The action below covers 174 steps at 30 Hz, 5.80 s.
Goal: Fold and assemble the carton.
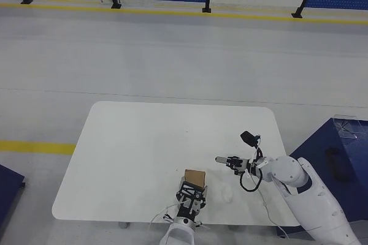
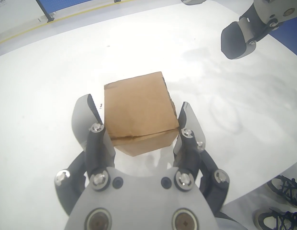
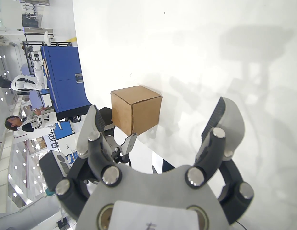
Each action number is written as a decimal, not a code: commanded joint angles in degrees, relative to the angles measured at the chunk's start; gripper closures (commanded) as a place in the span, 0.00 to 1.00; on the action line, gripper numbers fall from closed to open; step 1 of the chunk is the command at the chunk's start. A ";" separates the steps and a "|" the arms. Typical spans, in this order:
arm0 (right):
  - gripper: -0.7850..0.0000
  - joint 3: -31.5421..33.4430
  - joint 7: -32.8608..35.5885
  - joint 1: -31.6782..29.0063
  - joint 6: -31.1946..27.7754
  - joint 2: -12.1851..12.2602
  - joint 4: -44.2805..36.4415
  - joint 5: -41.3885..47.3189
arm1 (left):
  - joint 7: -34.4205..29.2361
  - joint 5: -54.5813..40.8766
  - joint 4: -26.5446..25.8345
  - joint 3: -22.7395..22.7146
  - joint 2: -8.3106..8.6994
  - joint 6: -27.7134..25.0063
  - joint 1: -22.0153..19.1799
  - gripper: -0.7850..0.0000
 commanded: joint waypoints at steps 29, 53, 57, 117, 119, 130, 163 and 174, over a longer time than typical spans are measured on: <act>0.00 0.00 0.00 0.00 0.00 0.00 0.00 0.00 | -1.68 3.83 0.76 -1.36 -1.65 -1.63 0.83 0.31; 0.00 0.00 0.00 0.00 0.00 0.00 0.00 0.00 | -8.61 -35.57 -13.91 -14.63 -2.85 -13.57 2.54 1.00; 0.00 0.00 0.00 0.00 0.00 0.00 0.00 0.00 | -14.44 -50.26 -12.22 -19.87 -2.84 -16.87 1.01 1.00; 0.00 -10.33 3.58 -0.68 0.61 -0.86 -2.91 -23.14 | -33.39 -19.98 0.75 -12.01 -3.45 3.83 -14.48 0.28; 0.00 -10.91 3.19 -0.27 1.10 -1.13 -2.55 -23.48 | -34.36 -20.28 0.29 -11.88 -3.49 2.91 -14.25 0.30; 0.00 -10.99 0.86 1.08 3.45 -2.16 -0.53 -22.03 | -34.27 -20.25 -3.74 -14.18 -3.18 1.84 -11.27 0.13; 0.00 2.91 1.87 -0.36 3.47 -1.83 6.07 0.32 | -17.45 -19.06 -6.63 -5.09 -4.59 -8.80 -6.07 1.00; 0.00 2.91 1.87 -0.36 3.47 -1.83 6.07 0.32 | -21.25 -16.98 -1.06 -4.32 -5.59 -5.68 -9.21 1.00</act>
